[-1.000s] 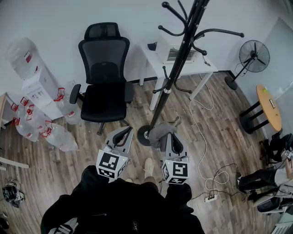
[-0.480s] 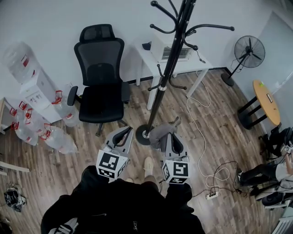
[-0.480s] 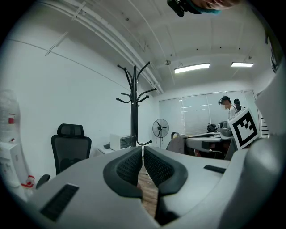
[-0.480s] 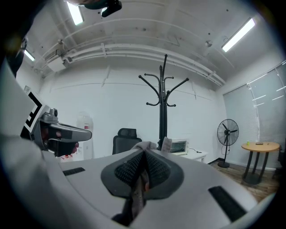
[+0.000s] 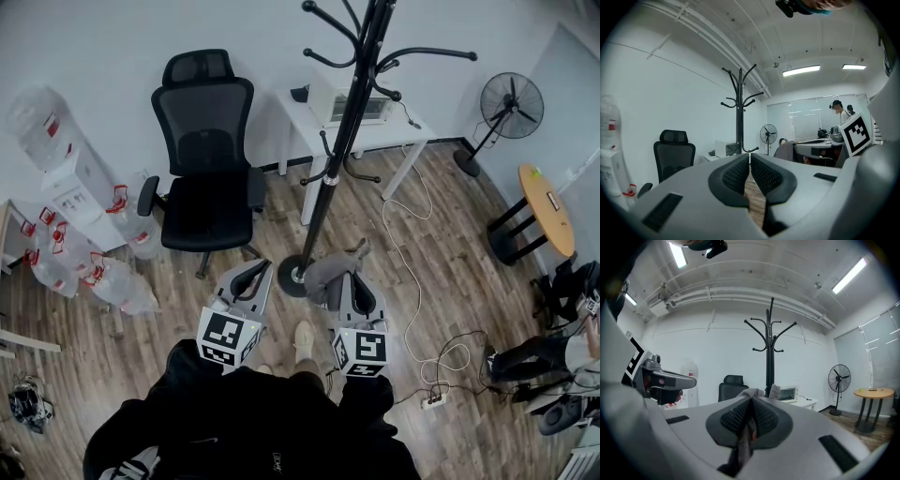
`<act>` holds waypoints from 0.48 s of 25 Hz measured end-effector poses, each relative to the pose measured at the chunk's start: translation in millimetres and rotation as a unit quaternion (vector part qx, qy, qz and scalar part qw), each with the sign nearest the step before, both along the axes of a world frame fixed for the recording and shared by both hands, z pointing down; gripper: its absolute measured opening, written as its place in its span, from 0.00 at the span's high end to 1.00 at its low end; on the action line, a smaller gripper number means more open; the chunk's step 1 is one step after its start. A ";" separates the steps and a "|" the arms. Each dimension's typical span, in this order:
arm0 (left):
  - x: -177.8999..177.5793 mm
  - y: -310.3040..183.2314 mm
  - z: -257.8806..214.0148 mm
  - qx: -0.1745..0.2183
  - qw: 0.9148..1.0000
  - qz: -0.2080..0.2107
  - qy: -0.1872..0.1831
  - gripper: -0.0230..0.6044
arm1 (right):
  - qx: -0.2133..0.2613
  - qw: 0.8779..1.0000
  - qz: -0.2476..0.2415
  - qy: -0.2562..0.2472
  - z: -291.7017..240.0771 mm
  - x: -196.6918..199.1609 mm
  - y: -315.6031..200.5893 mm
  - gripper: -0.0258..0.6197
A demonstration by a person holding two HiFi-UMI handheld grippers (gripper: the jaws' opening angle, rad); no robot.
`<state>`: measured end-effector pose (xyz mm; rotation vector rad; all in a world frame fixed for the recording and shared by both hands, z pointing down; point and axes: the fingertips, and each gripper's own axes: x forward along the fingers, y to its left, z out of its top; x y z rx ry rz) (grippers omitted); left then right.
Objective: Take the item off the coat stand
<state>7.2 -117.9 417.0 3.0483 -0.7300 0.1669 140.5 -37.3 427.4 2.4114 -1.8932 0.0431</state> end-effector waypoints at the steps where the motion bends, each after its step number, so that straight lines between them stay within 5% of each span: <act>1: 0.3 0.7 0.7 0.000 1.000 0.000 -0.001 0.91 | 0.000 1.000 0.000 0.000 0.5 0.3 0.6 0.93; 12: 7.7 3.6 -0.8 0.000 1.000 -0.001 -0.001 0.91 | 0.001 1.000 -0.001 -0.002 -1.1 7.6 4.1 0.92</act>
